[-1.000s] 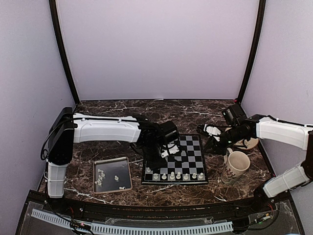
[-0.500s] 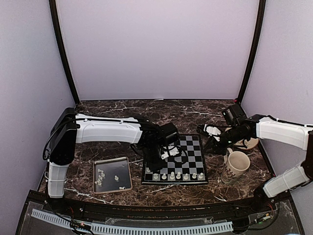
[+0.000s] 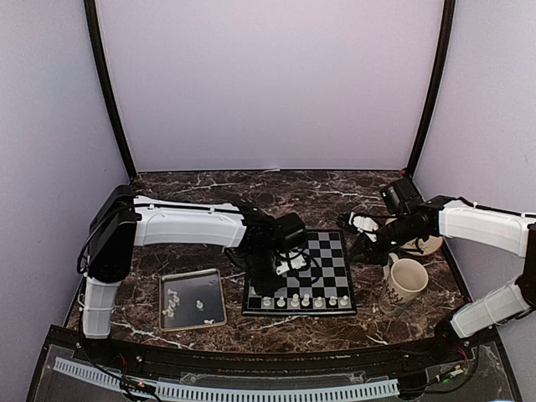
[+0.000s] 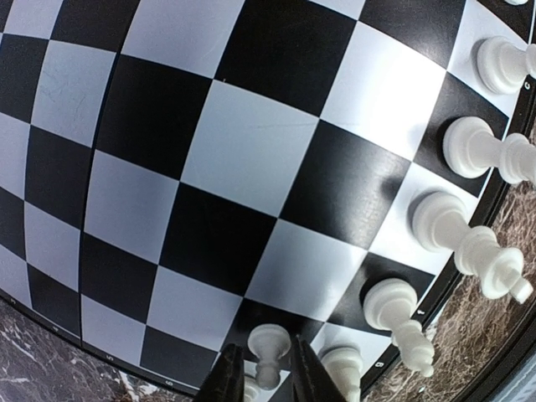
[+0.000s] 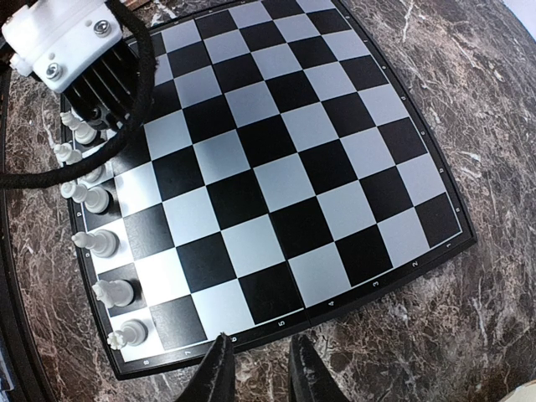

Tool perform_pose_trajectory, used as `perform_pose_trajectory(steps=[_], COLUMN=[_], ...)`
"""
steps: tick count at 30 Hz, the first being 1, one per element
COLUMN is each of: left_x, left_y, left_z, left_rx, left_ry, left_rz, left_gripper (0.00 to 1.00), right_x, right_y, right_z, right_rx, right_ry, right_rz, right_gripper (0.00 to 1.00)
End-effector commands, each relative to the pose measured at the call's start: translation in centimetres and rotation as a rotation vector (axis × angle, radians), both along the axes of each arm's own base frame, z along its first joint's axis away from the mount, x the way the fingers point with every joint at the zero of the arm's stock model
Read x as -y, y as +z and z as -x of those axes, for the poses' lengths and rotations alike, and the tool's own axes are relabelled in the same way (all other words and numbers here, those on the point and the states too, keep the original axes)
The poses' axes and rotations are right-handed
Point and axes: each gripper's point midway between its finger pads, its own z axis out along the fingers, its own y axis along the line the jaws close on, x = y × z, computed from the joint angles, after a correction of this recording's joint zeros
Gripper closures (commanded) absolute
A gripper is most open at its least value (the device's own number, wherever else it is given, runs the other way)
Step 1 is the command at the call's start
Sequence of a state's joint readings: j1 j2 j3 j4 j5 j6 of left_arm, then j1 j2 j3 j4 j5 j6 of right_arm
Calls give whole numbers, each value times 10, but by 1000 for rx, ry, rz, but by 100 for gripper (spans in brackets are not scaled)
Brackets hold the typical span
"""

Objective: Set up the chess pieces on the board
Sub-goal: Place the pawn on b2, then pick up the pawn from the storage box.

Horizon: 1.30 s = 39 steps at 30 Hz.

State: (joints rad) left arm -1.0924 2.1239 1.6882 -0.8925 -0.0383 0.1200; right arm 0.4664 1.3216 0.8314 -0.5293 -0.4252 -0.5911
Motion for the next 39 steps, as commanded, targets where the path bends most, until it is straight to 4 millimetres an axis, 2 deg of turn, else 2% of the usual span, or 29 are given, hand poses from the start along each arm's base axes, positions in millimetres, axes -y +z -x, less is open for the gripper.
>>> perform_pose_trajectory(steps=[1,7,12,15,18,21,24,26,28,30,31,34,39], left_x=[-2,4,5,-2,-23,-62,-108,-138,-161,-173,-177,-184,-184], left_y=[5,24,58,81,95,82,69,57,47,40,36,26,10], left_z=[1,-6,-9,-11,-14,-11,-10,-4,6,15,18,23,26], left_rx=[12,44,86,127,167,157,130,110,71,47,38,14,-17], left_ry=[2,15,22,59,140,265,437,529,591,617,621,642,651], left_rz=[-21,5,73,102,116,97,57,23,-1,-12,-13,-10,-12], left_gripper=[77,73,70,69,69,68,68,68,68,67,63,59,60], right_x=[1,1,1,1,0,-1,-1,0,2,3,3,3,3], right_y=[2,0,-2,-2,-2,-1,-3,-4,-5,-6,-5,-3,-1], right_z=[-1,-1,1,0,0,4,5,3,-1,-1,-1,-1,0], right_rx=[13,8,-1,-4,-5,-21,-24,-23,-11,-3,0,3,8], right_ry=[3,4,3,2,2,14,17,15,6,2,1,2,1], right_rz=[-5,-4,-2,-1,-2,-18,-14,-3,11,16,15,11,6], right_gripper=[76,76,76,76,76,76,76,76,76,76,76,76,76])
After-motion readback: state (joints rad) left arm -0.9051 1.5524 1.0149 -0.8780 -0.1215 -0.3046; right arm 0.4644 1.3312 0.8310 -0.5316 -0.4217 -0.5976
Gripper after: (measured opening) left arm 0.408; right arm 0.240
